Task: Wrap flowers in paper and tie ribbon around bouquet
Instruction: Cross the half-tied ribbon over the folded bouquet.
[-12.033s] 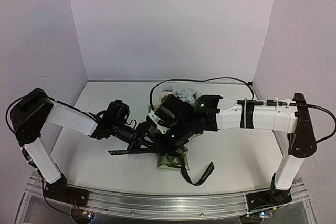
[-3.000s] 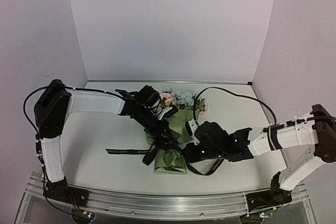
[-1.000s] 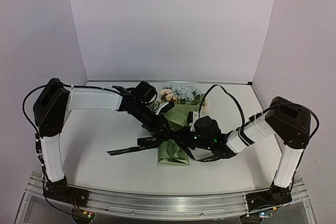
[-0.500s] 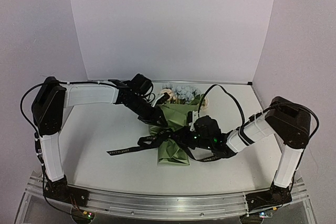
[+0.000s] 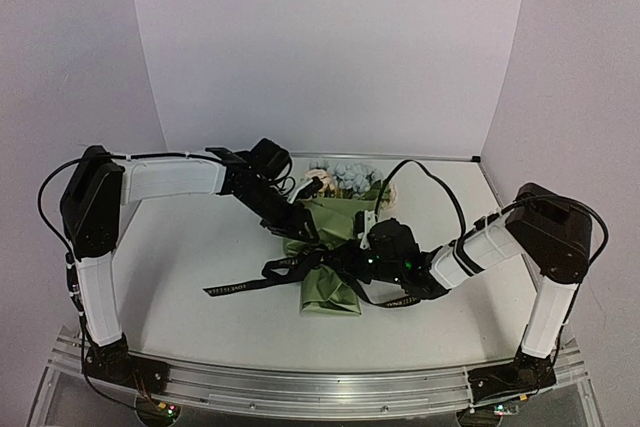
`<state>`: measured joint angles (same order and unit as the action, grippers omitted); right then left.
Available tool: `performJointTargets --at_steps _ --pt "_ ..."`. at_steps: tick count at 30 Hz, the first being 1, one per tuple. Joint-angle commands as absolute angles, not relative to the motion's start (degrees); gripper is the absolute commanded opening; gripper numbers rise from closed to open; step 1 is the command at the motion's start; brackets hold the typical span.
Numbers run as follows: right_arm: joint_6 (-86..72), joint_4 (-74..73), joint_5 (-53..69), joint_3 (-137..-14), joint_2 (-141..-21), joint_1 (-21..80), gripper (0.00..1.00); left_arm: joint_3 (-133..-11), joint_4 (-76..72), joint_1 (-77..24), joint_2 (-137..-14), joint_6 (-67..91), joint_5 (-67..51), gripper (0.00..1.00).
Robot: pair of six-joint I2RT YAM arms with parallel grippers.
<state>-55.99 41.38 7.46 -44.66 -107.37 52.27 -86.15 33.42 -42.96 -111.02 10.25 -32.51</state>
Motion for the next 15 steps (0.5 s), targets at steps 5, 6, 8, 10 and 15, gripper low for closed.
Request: performJointTargets --at_steps 5,6,8,10,15 --pt "-55.1 41.1 7.8 -45.4 -106.3 52.6 0.0 -83.5 34.1 -43.1 -110.5 8.8 -30.2 0.41" --pt "-55.1 41.1 7.8 -45.4 -106.3 52.6 0.0 -83.3 34.0 -43.2 -110.5 8.8 -30.7 0.41" --pt "-55.1 41.0 7.8 -45.3 -106.3 52.6 0.0 -83.0 33.8 -43.3 -110.7 8.8 -31.9 0.42" --pt "-55.1 41.0 7.7 -45.3 -106.3 52.6 0.0 -82.8 33.5 -43.4 -111.0 8.9 -32.6 0.41" --pt "-55.1 41.0 7.4 -44.8 -106.1 52.7 0.0 -82.9 33.0 -44.1 -112.1 9.2 -33.9 0.35"
